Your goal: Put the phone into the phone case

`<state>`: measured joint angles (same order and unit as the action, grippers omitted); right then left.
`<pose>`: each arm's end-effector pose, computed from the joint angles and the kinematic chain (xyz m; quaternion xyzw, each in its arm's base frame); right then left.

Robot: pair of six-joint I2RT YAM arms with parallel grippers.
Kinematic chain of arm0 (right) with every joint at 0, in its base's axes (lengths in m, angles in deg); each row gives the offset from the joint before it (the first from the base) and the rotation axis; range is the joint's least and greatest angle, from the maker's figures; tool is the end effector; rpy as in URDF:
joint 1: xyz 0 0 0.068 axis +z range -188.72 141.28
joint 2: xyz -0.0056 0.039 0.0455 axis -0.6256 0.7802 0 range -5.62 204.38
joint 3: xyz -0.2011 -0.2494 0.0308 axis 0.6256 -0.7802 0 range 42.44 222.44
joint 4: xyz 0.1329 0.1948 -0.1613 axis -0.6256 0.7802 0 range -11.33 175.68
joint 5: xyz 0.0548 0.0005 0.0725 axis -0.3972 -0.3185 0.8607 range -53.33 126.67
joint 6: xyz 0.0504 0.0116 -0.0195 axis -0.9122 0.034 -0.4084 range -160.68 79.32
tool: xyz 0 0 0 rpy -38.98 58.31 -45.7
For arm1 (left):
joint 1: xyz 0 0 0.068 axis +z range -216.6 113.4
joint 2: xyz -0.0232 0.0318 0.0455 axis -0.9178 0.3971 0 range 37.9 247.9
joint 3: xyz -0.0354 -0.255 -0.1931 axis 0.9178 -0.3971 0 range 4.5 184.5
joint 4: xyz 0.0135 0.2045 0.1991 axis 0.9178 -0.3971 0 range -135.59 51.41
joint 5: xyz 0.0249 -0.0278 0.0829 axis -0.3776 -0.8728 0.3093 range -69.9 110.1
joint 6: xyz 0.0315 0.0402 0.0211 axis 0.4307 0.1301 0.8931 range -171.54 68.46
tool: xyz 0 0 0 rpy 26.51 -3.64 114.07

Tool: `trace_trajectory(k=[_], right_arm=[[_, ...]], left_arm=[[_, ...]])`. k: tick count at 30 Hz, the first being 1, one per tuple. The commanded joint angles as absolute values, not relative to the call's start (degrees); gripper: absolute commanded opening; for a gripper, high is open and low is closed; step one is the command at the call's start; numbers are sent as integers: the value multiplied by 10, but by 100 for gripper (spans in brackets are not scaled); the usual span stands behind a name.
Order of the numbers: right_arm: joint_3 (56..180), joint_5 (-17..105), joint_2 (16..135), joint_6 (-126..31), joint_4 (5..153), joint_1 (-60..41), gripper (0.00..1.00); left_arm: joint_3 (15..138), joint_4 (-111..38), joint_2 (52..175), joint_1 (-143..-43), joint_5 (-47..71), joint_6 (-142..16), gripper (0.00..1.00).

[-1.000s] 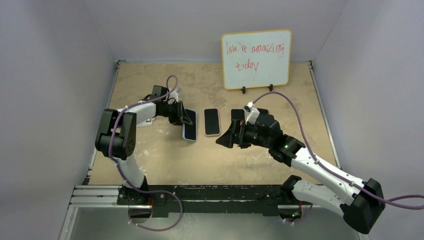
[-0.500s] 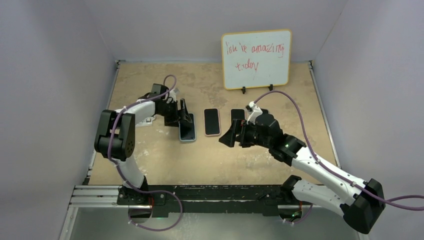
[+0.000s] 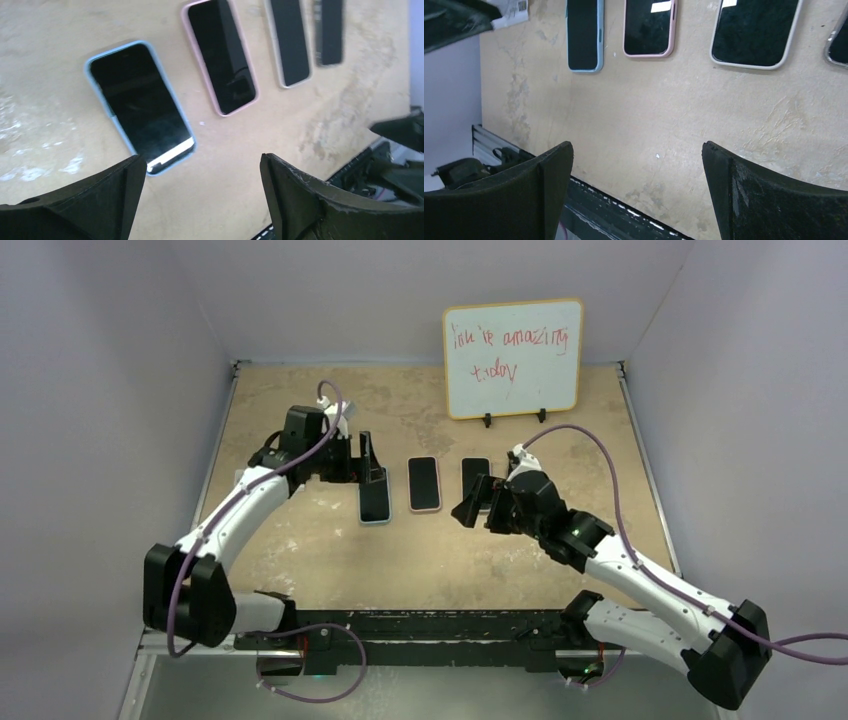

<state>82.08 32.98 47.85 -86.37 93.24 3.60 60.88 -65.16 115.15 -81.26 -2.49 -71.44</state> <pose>0.1555 0.1384 0.3066 0.0417 0.8577 0.3356 0.3873 0.2852 -0.0895 0.2996 0.0292 0.9161 -0.2800 0.2856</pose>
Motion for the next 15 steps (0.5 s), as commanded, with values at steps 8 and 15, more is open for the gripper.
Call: trace_trajectory(k=[8,15], right_arm=[[923,242,455,-900,988,35,99],[946,222,416,-886,1002,35,99]], left_arm=[[604,-590,958,-860,-89,-751,91],[583,-576,913,-860,-95,-766,94]])
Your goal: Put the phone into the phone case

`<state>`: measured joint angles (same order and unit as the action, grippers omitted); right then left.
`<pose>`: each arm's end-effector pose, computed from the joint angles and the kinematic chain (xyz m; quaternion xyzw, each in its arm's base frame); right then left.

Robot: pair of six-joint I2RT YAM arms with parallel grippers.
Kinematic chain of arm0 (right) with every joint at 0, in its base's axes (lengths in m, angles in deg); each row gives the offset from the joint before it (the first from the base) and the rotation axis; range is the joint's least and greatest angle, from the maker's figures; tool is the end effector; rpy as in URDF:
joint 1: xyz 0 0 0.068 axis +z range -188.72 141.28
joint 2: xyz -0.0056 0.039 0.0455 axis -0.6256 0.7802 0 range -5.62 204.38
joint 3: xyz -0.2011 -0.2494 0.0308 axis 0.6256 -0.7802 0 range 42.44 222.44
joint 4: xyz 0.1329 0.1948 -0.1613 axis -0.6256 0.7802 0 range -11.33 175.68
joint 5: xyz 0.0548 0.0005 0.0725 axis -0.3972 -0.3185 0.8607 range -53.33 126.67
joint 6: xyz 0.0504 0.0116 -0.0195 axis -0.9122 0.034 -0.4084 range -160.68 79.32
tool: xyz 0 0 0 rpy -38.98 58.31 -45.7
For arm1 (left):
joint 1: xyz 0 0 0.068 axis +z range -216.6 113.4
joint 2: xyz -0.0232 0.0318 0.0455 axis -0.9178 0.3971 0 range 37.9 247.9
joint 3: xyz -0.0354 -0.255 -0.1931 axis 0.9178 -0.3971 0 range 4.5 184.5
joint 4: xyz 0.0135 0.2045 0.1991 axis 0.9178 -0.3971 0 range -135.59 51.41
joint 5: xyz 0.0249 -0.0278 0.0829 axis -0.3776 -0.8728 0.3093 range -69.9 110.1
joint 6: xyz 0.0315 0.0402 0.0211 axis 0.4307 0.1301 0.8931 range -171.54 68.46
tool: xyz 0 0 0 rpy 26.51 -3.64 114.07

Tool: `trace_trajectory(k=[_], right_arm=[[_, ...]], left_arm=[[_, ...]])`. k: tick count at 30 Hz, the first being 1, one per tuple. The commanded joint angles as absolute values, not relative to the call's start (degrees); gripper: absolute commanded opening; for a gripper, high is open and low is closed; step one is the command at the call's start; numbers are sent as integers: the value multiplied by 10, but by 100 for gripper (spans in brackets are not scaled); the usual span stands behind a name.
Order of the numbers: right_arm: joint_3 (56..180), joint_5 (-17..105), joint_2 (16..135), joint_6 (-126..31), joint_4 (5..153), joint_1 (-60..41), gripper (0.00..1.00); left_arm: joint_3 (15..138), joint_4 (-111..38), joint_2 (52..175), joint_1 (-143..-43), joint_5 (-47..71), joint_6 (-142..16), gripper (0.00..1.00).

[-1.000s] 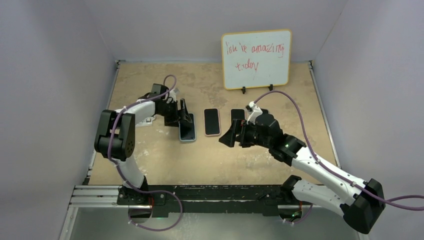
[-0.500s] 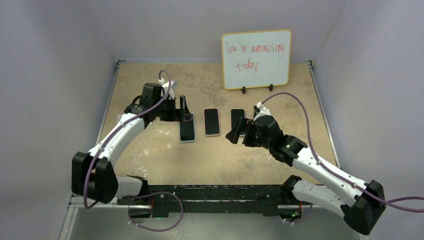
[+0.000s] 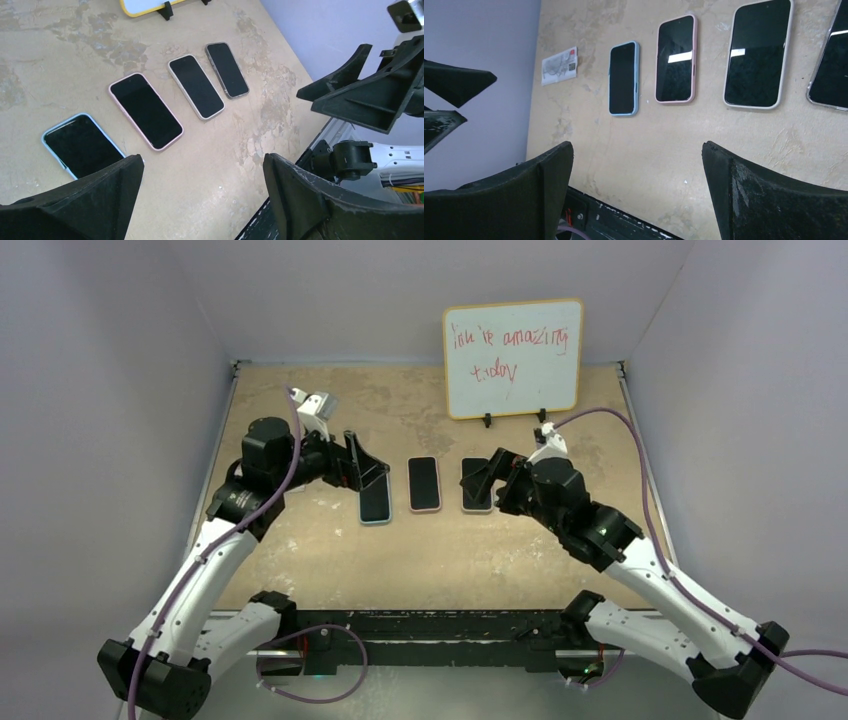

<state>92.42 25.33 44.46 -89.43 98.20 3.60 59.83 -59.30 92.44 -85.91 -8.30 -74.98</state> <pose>0.1480 0.1249 0.3769 0.1024 0.8089 0.3527 0.4592 0.1906 -0.0857 0.3968 0.1121 0.7983 -0.3899 0.4451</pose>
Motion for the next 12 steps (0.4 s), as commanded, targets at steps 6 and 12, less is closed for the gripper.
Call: trace_trajectory(k=[6,12], right_arm=[[937,228,393,-893,1013,35,99],[915,257,377,-907,990,35,99]], left_arm=[[544,-552,890,-860,-108,-784,96],[543,-551,897,-860,-93,-791,97]])
